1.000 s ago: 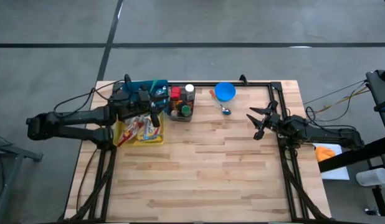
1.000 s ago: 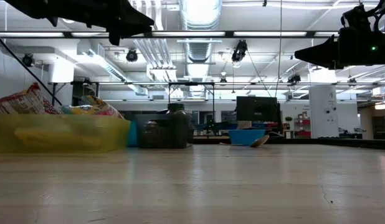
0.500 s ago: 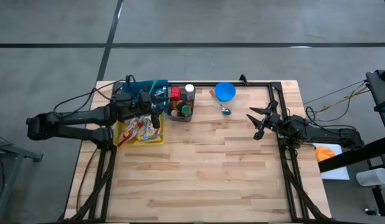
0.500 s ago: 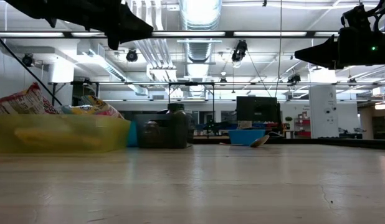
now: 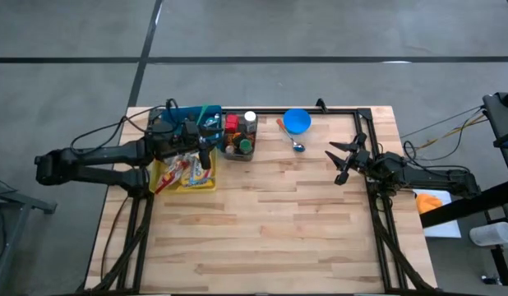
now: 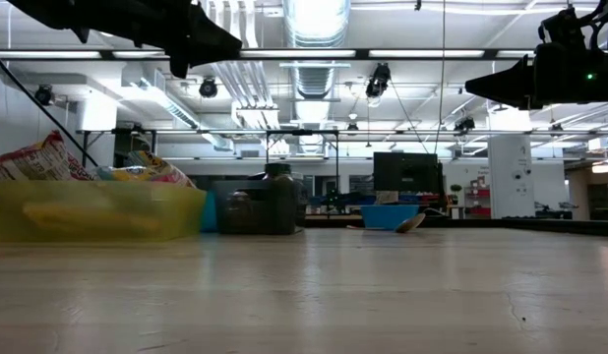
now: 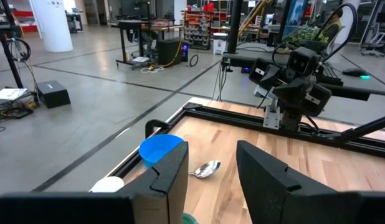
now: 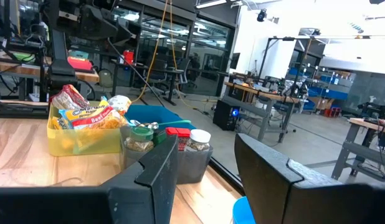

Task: Pick & Place Food Item
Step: Put the orange spoon into the blue bin

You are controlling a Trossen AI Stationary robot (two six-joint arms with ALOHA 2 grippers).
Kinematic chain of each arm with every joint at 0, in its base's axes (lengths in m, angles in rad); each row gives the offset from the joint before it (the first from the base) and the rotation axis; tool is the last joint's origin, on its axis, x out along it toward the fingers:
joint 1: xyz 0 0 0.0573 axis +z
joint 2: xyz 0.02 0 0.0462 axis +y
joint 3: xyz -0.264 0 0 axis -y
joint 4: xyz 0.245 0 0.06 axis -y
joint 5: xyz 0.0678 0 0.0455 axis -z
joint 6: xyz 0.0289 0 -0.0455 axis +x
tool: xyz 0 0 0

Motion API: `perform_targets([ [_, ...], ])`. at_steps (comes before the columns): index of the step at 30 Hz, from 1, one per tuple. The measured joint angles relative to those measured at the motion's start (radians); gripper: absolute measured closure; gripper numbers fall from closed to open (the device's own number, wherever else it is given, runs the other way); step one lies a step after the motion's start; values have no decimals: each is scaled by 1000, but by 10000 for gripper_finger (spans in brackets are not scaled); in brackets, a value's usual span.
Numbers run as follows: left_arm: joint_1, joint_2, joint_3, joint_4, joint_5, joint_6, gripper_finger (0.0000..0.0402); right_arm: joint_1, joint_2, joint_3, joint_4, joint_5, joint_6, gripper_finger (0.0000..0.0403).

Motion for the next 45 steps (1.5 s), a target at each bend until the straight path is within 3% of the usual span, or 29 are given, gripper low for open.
perform_targets([
  [19,0,0,-2,-139,0,1,265,0,0,0,9,0,8,246],
  [27,0,-2,-2,-193,0,-1,265,0,0,0,34,0,309,246],
  [30,0,-2,-2,-198,0,-14,265,0,0,0,34,0,346,246],
  [34,0,-3,-2,-198,0,-16,265,0,0,0,34,-2,342,246],
  [39,0,-3,-2,-198,0,-19,265,0,3,0,34,-103,187,246],
  [45,0,-3,-2,-205,0,-19,265,0,82,0,25,-106,78,246],
])
